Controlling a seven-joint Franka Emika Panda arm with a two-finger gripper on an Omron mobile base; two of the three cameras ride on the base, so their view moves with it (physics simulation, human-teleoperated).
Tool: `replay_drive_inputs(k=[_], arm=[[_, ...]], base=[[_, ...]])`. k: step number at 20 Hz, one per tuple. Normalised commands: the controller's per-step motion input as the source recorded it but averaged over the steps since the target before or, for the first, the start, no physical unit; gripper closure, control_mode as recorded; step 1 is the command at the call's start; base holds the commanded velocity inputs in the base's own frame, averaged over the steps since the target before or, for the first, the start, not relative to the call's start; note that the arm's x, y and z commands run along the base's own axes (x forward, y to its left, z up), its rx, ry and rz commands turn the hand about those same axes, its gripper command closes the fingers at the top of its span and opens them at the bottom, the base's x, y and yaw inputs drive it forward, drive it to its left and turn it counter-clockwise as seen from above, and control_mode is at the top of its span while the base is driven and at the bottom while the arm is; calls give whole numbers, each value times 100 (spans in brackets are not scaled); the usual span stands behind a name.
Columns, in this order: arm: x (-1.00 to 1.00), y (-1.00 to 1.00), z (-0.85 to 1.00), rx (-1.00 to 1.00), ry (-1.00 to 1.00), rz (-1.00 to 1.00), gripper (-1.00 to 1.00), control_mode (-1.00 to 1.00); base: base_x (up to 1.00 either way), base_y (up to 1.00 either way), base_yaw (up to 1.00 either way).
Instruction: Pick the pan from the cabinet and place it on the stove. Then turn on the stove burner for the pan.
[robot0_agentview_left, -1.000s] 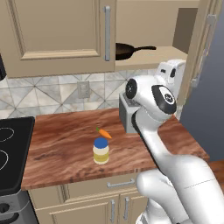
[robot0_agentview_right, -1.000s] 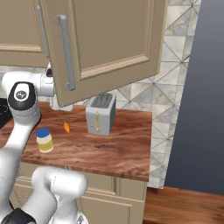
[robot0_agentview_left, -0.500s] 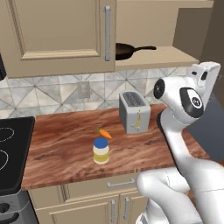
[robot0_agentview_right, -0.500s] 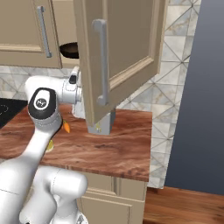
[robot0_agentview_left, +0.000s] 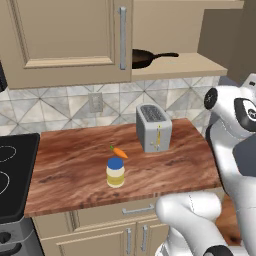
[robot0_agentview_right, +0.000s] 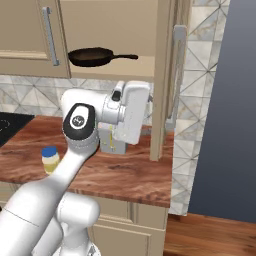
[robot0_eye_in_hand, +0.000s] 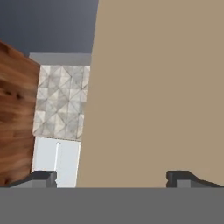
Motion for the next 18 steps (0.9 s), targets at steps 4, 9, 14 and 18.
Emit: replay_drive_inputs(k=[4,9,14,18], arm=[[-14,-21,0,10,0,-1,-100,-100],[-25,51,-1,8,-11,0,-100,-100],[-28,96,-4,9,-21,4,-100,-100],[-30,100,-1,13,-28,8,-100,-100]], base=[[0,0,0],[0,0,0],[0,0,0],[0,0,0]])
